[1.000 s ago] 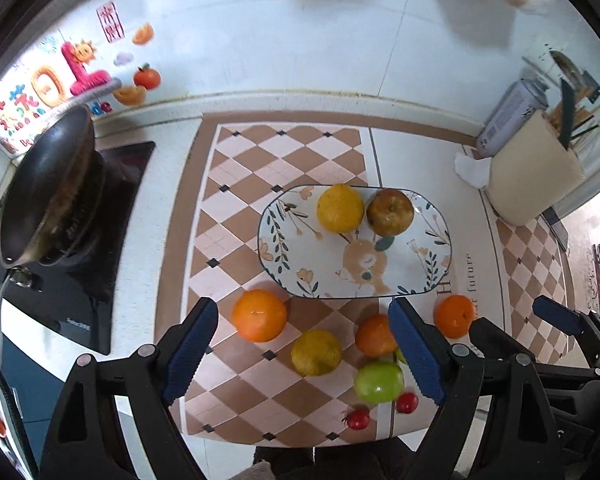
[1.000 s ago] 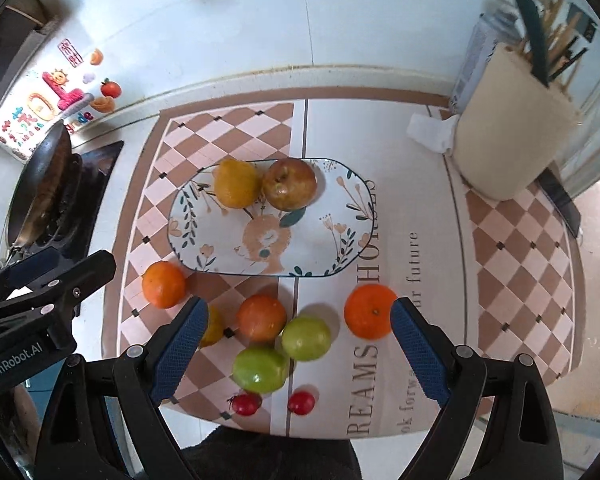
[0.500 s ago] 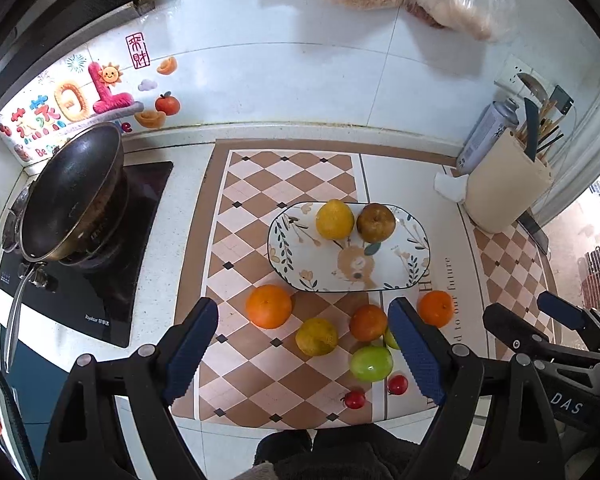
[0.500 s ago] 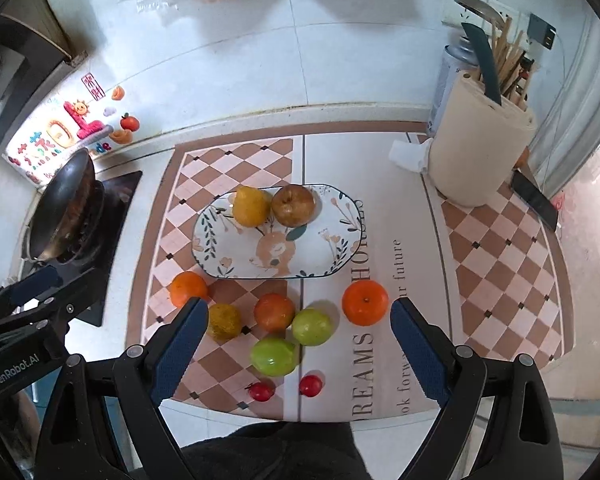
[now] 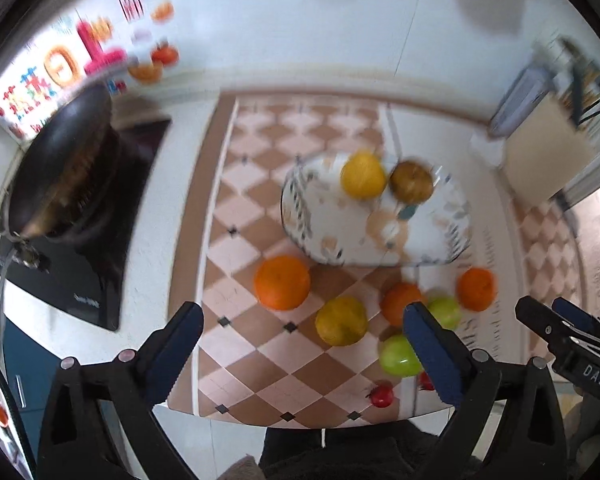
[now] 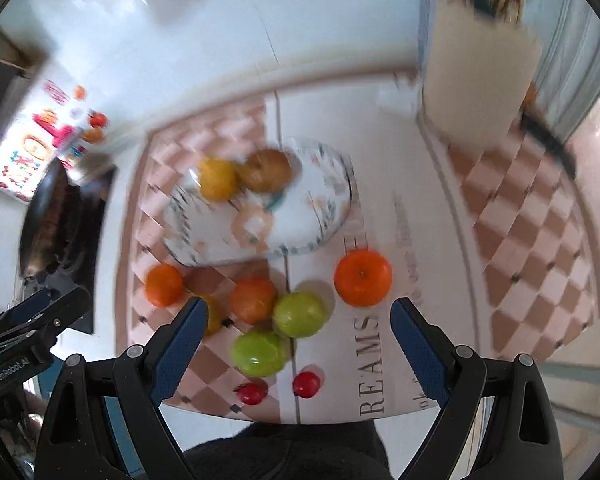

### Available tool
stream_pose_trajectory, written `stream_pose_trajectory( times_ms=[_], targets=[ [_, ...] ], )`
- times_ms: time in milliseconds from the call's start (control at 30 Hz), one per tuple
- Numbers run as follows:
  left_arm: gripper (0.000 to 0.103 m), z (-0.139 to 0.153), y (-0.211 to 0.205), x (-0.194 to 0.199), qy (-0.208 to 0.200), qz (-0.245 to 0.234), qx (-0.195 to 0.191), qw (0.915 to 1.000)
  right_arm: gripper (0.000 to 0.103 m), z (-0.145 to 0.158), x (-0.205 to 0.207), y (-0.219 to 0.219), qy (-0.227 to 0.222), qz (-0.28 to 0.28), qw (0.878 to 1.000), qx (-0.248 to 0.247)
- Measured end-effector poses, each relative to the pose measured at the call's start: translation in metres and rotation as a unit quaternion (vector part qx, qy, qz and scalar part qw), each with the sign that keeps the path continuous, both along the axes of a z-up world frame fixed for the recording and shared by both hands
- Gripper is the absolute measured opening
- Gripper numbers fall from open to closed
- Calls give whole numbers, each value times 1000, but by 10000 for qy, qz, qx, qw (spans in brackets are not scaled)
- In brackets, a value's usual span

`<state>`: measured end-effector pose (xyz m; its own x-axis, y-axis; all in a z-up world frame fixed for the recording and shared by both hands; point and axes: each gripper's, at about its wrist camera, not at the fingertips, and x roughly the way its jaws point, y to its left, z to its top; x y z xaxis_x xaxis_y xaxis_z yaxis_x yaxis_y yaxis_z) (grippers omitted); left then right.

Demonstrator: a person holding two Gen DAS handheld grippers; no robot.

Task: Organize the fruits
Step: 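Grasp the yellow citrus with the left tool while the right tool grasps the green apple, then lower the yellow citrus onto the plate with the left tool while the right tool places the green apple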

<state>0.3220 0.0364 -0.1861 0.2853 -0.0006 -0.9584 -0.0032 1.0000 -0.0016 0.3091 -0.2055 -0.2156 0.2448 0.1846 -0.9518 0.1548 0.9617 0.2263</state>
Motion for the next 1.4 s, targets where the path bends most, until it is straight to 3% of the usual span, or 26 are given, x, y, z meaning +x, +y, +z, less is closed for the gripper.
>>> stream_pose_trajectory(
  times_ms=[167, 367, 467, 533, 667, 833, 1133, 1400],
  targets=[
    [102, -62, -6, 12, 825, 44, -144, 9965, 77, -73, 11, -2, 752, -53, 9961, 466],
    [102, -110, -18, 20, 1400, -56, -270, 9898, 72, -112, 18, 7, 1087, 54, 9927, 515],
    [91, -128, -24, 22, 1624, -143, -331, 9861, 70, -122, 21, 8, 1130, 101, 9916, 617],
    [77, -137, -28, 22, 1713, -202, -352, 9844, 65, -125, 23, 9, 1096, 161, 9914, 694],
    [57, -141, -35, 19, 1687, -271, -610, 9834, 59, -121, 24, 14, 1117, 352, 9920, 470],
    [56, -138, -43, 11, 1637, -389, -484, 9846, 59, -117, 13, 9, 1243, 467, 9909, 226],
    [57, -140, -43, 7, 1588, -415, -495, 9852, 60, -129, 11, -1, 1428, 381, 9883, 369],
    [56, -131, -32, 11, 1511, -322, -558, 9864, 59, -121, 5, -2, 1234, 363, 9913, 267]
  ],
)
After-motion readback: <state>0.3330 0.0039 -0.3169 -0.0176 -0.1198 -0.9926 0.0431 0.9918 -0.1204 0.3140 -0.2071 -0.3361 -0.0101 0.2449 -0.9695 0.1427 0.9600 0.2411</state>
